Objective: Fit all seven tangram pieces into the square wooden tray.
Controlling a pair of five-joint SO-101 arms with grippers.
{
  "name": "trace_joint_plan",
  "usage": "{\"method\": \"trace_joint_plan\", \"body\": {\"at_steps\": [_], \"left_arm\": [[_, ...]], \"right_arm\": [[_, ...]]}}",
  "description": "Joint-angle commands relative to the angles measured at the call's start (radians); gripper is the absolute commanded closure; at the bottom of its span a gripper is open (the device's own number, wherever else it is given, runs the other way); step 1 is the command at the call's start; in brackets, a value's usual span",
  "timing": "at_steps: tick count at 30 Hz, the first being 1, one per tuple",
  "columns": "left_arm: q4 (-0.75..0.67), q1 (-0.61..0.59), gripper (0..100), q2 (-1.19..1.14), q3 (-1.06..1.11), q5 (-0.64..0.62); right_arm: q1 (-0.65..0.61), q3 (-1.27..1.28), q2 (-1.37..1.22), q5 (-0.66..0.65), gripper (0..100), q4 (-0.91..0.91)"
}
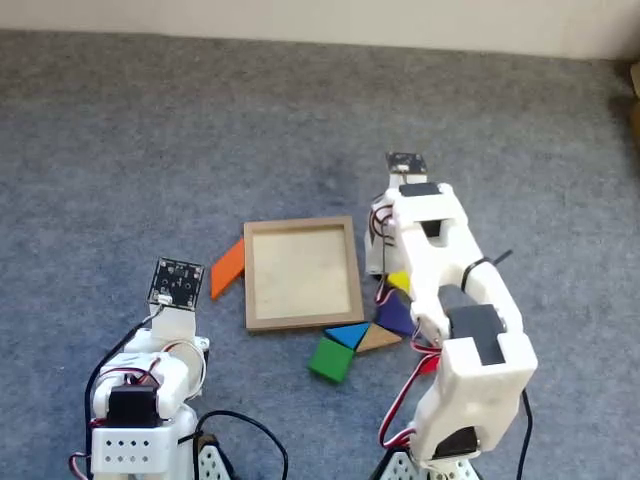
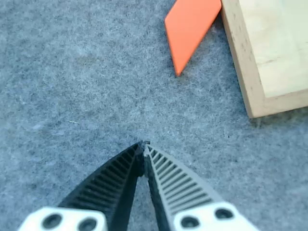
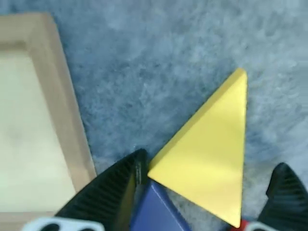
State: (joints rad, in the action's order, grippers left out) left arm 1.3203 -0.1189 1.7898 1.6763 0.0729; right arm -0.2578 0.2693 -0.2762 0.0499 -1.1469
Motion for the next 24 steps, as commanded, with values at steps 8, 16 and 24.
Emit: {"method": "trace_joint_plan", "body": {"at_steps": [8,16,24], "left_arm": [[0.006,-0.012,99,0.027,0.021,-0.003],[0.006,-0.012,99,0.027,0.021,-0.003],[0.006,-0.012,99,0.027,0.021,-0.003]], "right_arm": [[-0.025,-0.041,0.008,-0.031,61.9,-0.025],[-0.019,-0.041,0.007,-0.032,62.0,-0.025],[0.008,-0.042,0.007,-0.032,73.8,-0.019]]}}
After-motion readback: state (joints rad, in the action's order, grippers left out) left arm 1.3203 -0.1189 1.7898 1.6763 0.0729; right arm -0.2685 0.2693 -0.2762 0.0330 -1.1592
